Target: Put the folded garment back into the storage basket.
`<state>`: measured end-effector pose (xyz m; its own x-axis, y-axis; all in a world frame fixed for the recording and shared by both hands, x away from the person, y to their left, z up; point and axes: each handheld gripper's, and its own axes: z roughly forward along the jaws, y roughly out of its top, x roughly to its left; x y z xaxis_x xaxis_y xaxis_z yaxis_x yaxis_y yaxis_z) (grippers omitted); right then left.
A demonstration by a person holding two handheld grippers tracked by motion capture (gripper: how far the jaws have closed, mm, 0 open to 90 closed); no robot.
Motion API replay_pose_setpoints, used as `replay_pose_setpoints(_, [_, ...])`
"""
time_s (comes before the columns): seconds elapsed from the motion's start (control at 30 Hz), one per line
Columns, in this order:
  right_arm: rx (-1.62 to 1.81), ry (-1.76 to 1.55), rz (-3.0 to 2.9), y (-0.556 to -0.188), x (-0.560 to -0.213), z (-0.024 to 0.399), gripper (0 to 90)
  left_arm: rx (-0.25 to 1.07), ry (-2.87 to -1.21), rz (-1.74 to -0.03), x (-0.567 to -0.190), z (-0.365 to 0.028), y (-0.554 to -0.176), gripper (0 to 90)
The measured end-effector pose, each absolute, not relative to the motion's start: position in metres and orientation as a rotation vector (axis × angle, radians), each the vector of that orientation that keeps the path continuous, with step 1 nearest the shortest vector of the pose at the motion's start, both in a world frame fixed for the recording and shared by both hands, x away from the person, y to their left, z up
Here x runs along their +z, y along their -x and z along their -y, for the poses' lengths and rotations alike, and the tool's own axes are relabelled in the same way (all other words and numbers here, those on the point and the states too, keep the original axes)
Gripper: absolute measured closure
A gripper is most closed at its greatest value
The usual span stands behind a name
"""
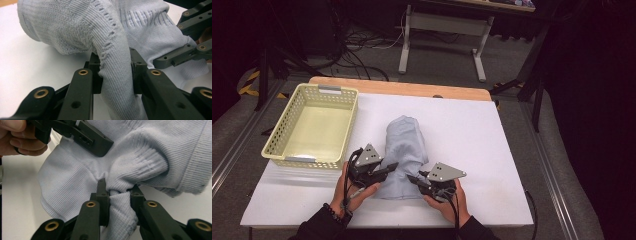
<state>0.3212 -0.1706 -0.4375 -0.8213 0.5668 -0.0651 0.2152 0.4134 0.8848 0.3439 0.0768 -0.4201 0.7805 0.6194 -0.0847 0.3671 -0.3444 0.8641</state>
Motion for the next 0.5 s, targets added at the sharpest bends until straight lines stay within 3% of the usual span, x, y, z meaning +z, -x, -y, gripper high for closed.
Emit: replay_pose_setpoints(0.5, [1.423,-0.645,-2.251,-0.337,-0.415,0.161,75.8,0.395,-1.957,-0.739,-0.388,-0.088,-0.355,70.7])
